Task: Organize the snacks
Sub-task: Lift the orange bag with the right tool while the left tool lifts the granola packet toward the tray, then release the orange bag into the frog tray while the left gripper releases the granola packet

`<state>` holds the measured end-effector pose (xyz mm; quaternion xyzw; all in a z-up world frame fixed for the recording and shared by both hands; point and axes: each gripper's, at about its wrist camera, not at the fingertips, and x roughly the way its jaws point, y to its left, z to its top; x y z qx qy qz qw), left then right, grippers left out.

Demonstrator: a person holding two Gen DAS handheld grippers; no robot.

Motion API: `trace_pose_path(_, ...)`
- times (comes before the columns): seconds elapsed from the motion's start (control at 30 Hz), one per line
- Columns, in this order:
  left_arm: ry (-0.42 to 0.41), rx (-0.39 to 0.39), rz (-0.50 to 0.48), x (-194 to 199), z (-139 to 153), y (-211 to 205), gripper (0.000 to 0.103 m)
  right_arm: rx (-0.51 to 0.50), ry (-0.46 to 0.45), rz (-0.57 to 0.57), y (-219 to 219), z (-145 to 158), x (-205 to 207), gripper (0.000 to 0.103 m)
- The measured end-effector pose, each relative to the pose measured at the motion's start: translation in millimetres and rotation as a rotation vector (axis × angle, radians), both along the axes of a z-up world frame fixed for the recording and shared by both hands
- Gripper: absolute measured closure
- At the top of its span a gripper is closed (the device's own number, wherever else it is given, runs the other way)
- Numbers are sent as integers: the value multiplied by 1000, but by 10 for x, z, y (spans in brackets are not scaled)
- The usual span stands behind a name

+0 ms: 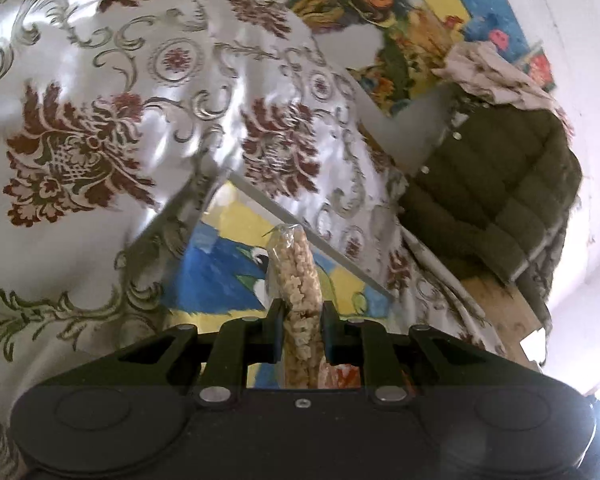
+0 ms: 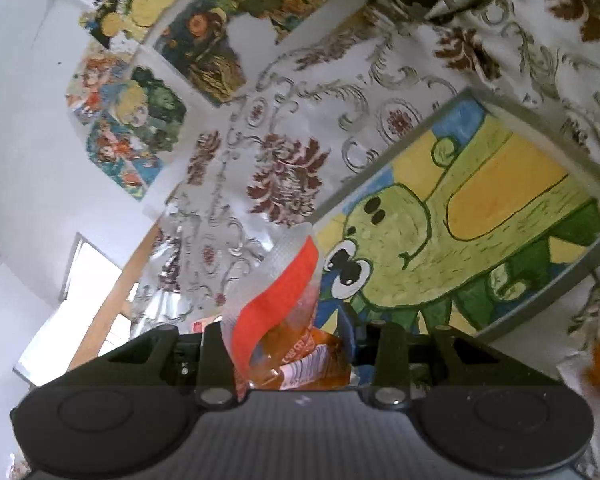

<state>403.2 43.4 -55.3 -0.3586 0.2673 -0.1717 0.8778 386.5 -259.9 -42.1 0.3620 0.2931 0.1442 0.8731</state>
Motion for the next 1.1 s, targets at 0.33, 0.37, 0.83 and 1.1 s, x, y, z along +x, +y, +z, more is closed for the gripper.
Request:
trace_pose_path(0.33,63,107,39,88,-174,-75,82,-89,94,-64,12,-249,119,46)
trace_pose_path(0.37,62,119,44,87,-168,-78,82,-110,91,-69,4,-230,116,44)
trace_pose_path(0.83,-22,426,94,-60,158,-340,13,-359,45,-102,30,75,12,6)
trace_pose_path(1.1,-85,453,131,-305,482,-422,1,-460,-48,-128,-104,465,-246,0)
